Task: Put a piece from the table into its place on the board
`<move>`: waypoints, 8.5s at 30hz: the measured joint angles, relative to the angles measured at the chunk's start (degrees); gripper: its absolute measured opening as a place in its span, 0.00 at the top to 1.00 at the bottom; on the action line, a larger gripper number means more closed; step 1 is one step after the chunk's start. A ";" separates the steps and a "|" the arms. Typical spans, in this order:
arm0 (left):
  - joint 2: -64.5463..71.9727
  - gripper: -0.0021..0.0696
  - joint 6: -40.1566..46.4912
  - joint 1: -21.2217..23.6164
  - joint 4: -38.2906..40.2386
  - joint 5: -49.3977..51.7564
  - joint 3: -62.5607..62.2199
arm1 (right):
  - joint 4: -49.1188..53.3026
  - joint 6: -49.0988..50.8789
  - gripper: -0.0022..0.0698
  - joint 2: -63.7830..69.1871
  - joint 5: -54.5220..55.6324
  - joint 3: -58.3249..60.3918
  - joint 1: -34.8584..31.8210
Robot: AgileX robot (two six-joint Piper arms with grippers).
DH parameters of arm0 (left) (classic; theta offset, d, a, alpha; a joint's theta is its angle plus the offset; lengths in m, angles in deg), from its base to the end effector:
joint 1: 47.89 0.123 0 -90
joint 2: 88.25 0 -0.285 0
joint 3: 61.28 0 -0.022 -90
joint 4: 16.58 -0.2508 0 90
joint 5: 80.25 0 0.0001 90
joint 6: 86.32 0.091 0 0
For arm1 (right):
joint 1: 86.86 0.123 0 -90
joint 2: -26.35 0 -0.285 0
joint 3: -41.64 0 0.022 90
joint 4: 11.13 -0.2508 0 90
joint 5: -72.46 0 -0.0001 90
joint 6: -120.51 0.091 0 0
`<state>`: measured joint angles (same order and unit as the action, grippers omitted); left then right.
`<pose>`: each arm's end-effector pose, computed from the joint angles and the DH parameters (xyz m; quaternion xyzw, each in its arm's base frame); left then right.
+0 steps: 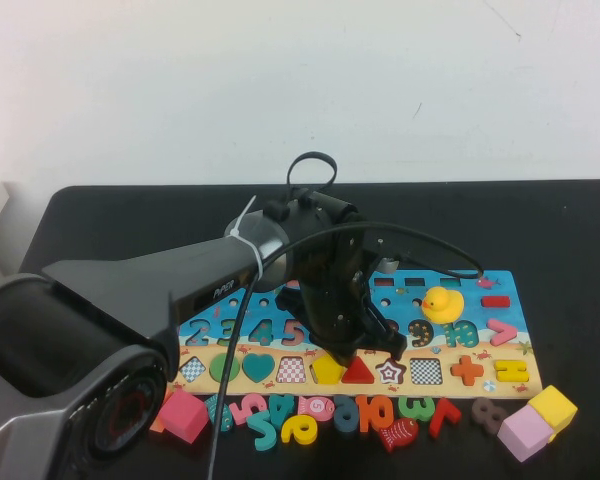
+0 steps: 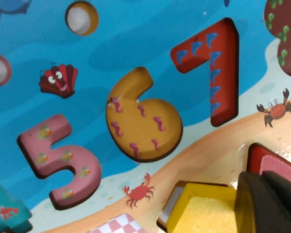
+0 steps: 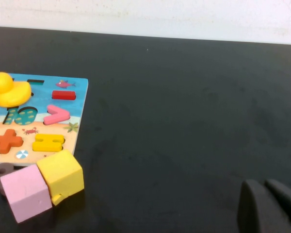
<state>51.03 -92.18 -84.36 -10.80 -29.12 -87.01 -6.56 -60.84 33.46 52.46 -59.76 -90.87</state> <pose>0.3808 -0.2903 0.1414 0.2361 0.9616 -0.0883 0.1086 0.0529 -0.0062 0.1743 -0.0031 0.7968 -0.0617 0.6011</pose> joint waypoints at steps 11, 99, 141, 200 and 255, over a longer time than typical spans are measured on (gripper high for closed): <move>0.45 0.97 0.00 0.00 -4.18 2.03 -0.03 | 0.00 0.00 0.94 0.00 0.00 0.00 0.00; -130.72 0.97 11.42 34.09 -5.26 -41.08 101.28 | 0.00 0.00 0.94 0.00 0.00 0.00 0.00; -132.23 0.97 11.42 35.79 -1.46 -33.81 103.96 | 0.00 0.88 0.94 0.00 0.00 0.00 0.00; -132.23 0.97 11.43 35.79 -0.47 -33.72 103.96 | 0.00 0.88 0.94 0.00 0.00 0.00 0.00; -132.27 0.97 11.42 35.79 -0.01 -33.60 103.96 | 0.00 0.88 0.94 0.00 0.00 0.00 0.00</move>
<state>-81.24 -80.76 -48.57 -10.82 -62.72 16.95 -6.56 -59.96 33.46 52.46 -59.76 -90.87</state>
